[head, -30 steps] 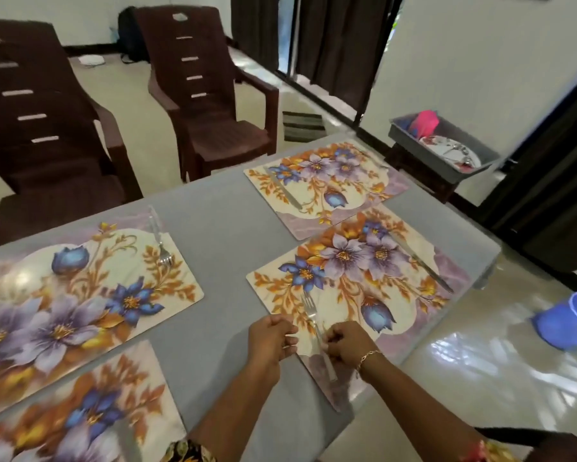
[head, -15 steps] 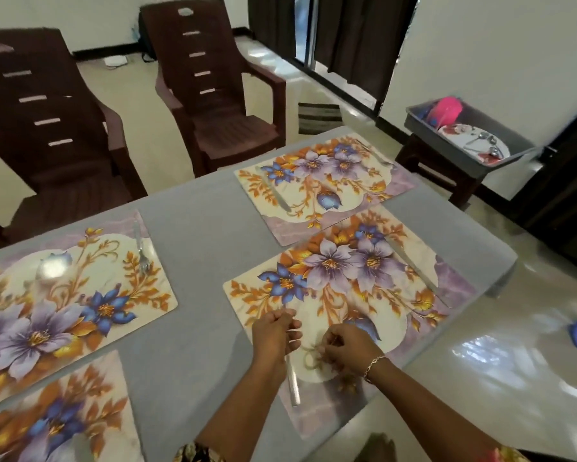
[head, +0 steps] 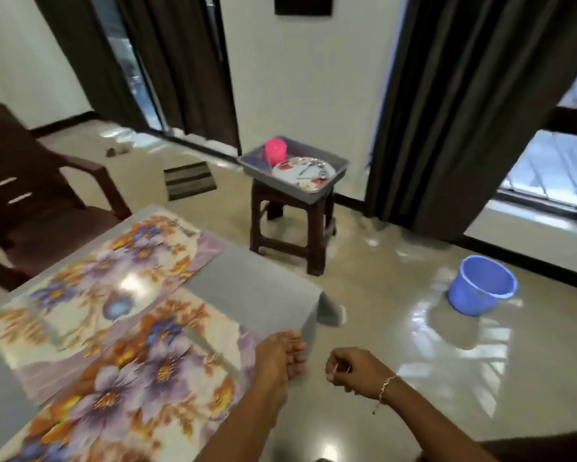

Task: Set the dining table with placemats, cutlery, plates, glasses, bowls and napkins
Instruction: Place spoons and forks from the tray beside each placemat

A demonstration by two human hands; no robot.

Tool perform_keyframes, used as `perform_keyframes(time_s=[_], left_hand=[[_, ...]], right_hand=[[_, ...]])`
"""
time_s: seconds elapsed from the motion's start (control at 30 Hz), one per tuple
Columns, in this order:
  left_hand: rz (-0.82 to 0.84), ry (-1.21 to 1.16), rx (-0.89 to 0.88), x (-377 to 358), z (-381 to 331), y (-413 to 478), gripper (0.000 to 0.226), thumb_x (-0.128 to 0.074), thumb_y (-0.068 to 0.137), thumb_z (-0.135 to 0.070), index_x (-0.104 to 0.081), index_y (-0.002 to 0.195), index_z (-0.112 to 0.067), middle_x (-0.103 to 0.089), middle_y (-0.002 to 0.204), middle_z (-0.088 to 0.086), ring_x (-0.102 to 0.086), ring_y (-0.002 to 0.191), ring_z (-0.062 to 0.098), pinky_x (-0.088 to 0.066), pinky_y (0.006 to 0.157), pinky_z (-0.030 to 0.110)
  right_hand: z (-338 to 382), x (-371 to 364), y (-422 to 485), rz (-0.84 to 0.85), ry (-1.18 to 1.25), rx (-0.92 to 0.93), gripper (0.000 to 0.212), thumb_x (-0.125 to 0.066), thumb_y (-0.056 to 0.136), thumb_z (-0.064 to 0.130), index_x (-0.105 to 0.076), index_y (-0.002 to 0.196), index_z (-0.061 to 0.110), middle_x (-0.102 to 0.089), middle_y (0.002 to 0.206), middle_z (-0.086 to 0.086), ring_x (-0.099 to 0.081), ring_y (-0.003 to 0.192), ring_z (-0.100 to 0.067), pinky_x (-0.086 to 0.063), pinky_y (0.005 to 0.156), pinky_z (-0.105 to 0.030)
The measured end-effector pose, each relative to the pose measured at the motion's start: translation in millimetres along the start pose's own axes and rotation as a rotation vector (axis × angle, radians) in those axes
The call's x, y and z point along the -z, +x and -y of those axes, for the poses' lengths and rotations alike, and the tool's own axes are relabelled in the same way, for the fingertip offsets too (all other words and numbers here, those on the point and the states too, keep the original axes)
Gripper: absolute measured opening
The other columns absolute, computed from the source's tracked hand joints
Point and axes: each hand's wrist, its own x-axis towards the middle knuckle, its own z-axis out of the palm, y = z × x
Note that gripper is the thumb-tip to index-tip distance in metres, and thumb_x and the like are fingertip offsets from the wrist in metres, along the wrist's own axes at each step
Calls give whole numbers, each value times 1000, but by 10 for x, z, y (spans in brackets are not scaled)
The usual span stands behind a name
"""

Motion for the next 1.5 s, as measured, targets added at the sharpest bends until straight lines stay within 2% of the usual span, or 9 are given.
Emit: perform_keyframes(time_s=[0.2, 0.3, 0.37, 0.7, 0.93, 1.1, 1.2, 1.33, 1.5], left_hand=[[18, 57, -3, -968, -277, 582, 17, -52, 92, -11, -61, 78, -6, -56, 59, 6, -47, 44, 14, -38, 39, 18], [19, -8, 2, -1361, -562, 1063, 26, -48, 95, -11, -53, 69, -11, -48, 52, 4, -40, 34, 12, -31, 35, 14], [-12, -23, -14, -1618, -789, 1385, 22, -52, 92, -12, -55, 70, -11, -54, 45, 1, -45, 31, 10, -35, 35, 14], [-52, -148, -65, -2733, -2044, 2737, 16, -53, 94, -13, -61, 82, -6, -59, 45, 0, -52, 33, 7, -41, 35, 15], [-166, -178, -51, -3059, -2592, 3474, 22, -48, 97, -17, -63, 85, -5, -62, 72, 9, -55, 62, 20, -42, 56, 29], [-226, -187, -69, -3296, -2969, 4000, 19, -47, 94, -8, -60, 80, -5, -54, 62, 7, -46, 52, 15, -36, 47, 22], [-243, -124, -87, -3514, -3220, 4230, 15, -50, 90, -4, -57, 78, -6, -52, 60, 7, -42, 50, 16, -33, 40, 18], [-243, 54, -187, -3675, -3482, 4613, 11, -56, 90, -8, -62, 85, -1, -61, 69, 11, -52, 59, 21, -38, 53, 24], [-244, 380, -222, -3737, -3738, 5342, 12, -58, 90, -8, -60, 79, -3, -61, 69, 8, -56, 61, 18, -45, 53, 25]], right_hand=[[-625, 1000, 416, -175, 53, -89, 14, -57, 84, 14, -55, 73, 22, -57, 66, 7, -51, 52, -4, -37, 47, -9], [-842, 1473, 829, -178, 52, -119, 17, -57, 84, 13, -54, 71, 24, -58, 65, 6, -51, 51, -4, -37, 47, -10], [-932, 1826, 1160, -190, 25, -125, 18, -57, 84, 15, -54, 70, 25, -59, 64, 6, -52, 51, -4, -38, 48, -9], [-860, 3514, 2715, -166, -41, -79, 19, -57, 84, 10, -55, 72, 25, -59, 63, 5, -51, 51, -2, -38, 51, -10], [-785, 4179, 3888, -96, -13, -40, 20, -52, 85, 6, -56, 72, 20, -60, 66, 5, -52, 52, -3, -39, 47, -10], [-643, 4709, 4839, -40, -31, 45, 9, -53, 86, 10, -58, 79, 14, -60, 73, 0, -54, 59, -8, -43, 52, -17], [-585, 5026, 5276, -35, -4, 39, 13, -50, 84, 9, -58, 76, 16, -62, 76, -6, -55, 59, -11, -43, 51, -17], [-541, 5312, 5805, -11, -2, -7, 16, -48, 83, 7, -56, 73, 17, -62, 74, -6, -52, 58, -11, -40, 50, -17], [-497, 5460, 6459, -3, 15, -79, 25, -52, 87, 9, -53, 66, 23, -60, 67, -2, -52, 53, -9, -40, 48, -16]])
